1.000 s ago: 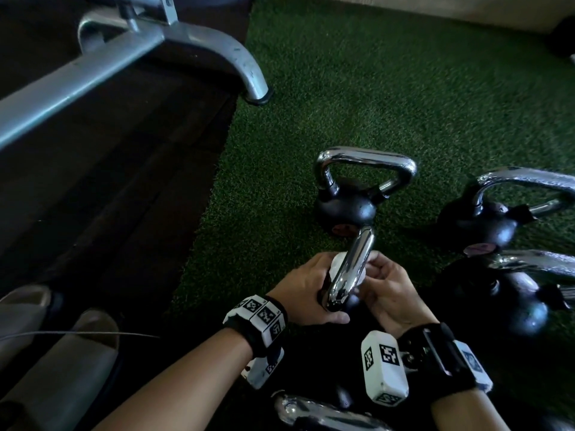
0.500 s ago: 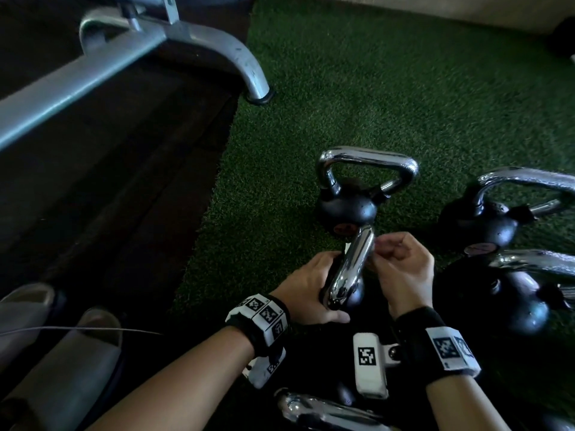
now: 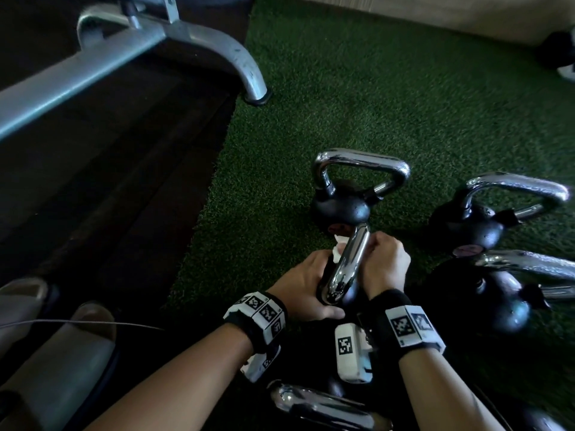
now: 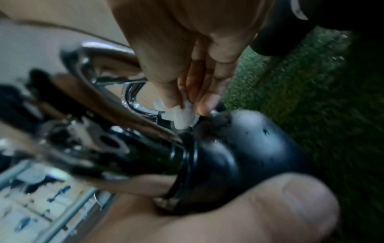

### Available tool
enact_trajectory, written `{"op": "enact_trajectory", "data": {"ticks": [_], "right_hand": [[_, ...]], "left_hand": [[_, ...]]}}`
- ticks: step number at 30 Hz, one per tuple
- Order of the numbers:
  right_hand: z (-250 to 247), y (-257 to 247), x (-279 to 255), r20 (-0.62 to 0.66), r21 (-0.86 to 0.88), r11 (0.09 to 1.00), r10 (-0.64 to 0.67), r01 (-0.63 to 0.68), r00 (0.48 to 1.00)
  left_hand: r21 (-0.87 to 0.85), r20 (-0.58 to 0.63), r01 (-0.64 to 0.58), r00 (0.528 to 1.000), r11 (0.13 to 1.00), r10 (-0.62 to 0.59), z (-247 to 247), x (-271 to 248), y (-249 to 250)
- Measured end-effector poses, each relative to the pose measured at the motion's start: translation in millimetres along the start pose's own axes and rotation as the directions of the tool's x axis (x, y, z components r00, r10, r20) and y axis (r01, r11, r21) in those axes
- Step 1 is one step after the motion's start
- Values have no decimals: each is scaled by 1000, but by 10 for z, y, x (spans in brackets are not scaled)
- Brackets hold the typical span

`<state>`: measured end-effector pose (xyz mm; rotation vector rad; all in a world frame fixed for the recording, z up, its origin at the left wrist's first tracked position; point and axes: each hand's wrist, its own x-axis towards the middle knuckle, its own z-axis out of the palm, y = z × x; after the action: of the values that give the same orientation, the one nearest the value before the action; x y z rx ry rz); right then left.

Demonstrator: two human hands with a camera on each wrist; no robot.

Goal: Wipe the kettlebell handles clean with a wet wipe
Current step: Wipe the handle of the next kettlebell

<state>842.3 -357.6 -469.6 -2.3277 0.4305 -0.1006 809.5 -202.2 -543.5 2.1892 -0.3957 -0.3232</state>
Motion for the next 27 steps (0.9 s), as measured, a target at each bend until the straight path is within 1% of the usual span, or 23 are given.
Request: {"op": "enact_trajectory", "data": {"ticks": [2, 4, 5, 6, 7, 8, 9, 10, 11, 12, 13, 14, 15, 18, 20, 23, 27], "right_hand": [[-76, -23, 7, 78, -42, 998, -41, 45, 996], [-197, -4, 13, 135, -67, 995, -70, 80, 988], [-255, 20, 18, 122, -57, 994, -87, 95, 989], [-313, 48, 27, 78, -41, 991, -123, 126, 989], [-360, 65, 47, 22, -42, 981, -188, 189, 982], [-405, 58, 69, -24, -64, 959, -279, 277, 960], [-441, 24, 94, -42, -90, 923, -379, 375, 924], [-463, -12, 130, -23, -94, 878, -474, 470, 880], [-479, -46, 168, 37, -82, 826, -557, 558, 830], [-490, -65, 203, 128, -63, 780, -612, 622, 781], [-501, -80, 226, 223, -45, 754, -632, 655, 742], [-519, -100, 238, 301, -33, 748, -625, 662, 721], [-538, -106, 251, 349, -39, 749, -610, 662, 711], [-579, -106, 274, 374, -100, 750, -580, 654, 723], [-616, -103, 266, 370, -141, 777, -534, 614, 760], [-700, -79, 148, 338, -262, 802, -444, 536, 830], [-797, -35, -157, 278, -370, 835, -318, 407, 906]], "left_hand": [[11, 6, -14, 1000, 1000, 13, -2, -18, -11], [71, 14, -41, 999, 997, 40, -10, -39, -32], [134, 14, -58, 998, 989, 56, -20, -51, -34], [211, 6, -66, 998, 975, 66, -34, -68, -23], [283, -18, -71, 997, 956, 79, -44, -86, -7], [330, -53, -69, 994, 942, 91, -53, -115, 23], [349, -99, -69, 989, 935, 110, -61, -151, 52], [349, -146, -69, 981, 935, 126, -64, -192, 76], [333, -185, -59, 975, 941, 126, -63, -226, 95], [307, -211, -39, 971, 951, 108, -70, -260, 121], [280, -226, -15, 971, 960, 81, -71, -275, 128], [259, -232, 2, 971, 966, 60, -87, -281, 147], [247, -224, 0, 973, 969, 57, -100, -274, 155], [227, -171, -80, 978, 971, 120, -190, -244, 213], [193, -158, -98, 979, 976, 129, -249, -239, 206], [163, -200, -69, 975, 984, 101, -323, -257, 115], [20, -248, 23, 969, 1000, -17, -408, -240, -40]]}}
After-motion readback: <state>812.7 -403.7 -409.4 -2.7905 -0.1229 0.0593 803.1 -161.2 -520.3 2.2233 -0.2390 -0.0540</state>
